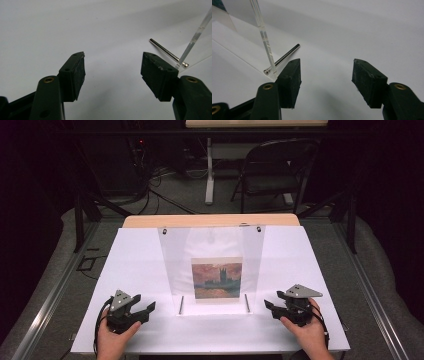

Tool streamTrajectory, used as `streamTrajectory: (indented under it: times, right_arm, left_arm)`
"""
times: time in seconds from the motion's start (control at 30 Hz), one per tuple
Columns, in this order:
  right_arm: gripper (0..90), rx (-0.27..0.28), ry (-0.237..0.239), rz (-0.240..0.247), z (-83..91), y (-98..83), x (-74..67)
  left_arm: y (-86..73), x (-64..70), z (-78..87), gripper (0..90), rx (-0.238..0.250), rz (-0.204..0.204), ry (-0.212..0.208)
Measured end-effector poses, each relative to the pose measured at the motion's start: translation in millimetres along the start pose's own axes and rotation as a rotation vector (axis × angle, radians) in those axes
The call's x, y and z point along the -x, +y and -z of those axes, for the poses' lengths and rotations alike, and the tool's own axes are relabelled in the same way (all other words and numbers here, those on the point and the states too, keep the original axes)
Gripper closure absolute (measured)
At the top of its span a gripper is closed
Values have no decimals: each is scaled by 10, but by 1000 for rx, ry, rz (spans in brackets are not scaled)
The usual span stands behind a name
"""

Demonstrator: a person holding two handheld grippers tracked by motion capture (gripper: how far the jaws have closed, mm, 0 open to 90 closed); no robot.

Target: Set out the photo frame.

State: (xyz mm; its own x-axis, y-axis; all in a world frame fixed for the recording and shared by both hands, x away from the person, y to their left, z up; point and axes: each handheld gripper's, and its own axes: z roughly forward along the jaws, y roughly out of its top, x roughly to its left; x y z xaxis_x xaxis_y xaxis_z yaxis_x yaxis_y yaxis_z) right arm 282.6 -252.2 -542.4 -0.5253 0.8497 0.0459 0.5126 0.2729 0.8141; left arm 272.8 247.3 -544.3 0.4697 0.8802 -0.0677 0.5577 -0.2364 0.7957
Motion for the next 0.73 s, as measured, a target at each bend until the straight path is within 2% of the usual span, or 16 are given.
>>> streamTrajectory:
  times: [0.07,0.2,0.73]
  right_arm:
    - [396,-10,3,10,-21,-8,-9]
    - [395,-14,6,24,-28,-11,-18]
    - [393,-11,7,-13,-2,-37,32]
  left_arm:
    - [-5,9,-17,359,-13,-15,6]
    - [-14,3,-33,357,-17,-14,6]
    - [-18,-69,-43,357,1,51,-1]
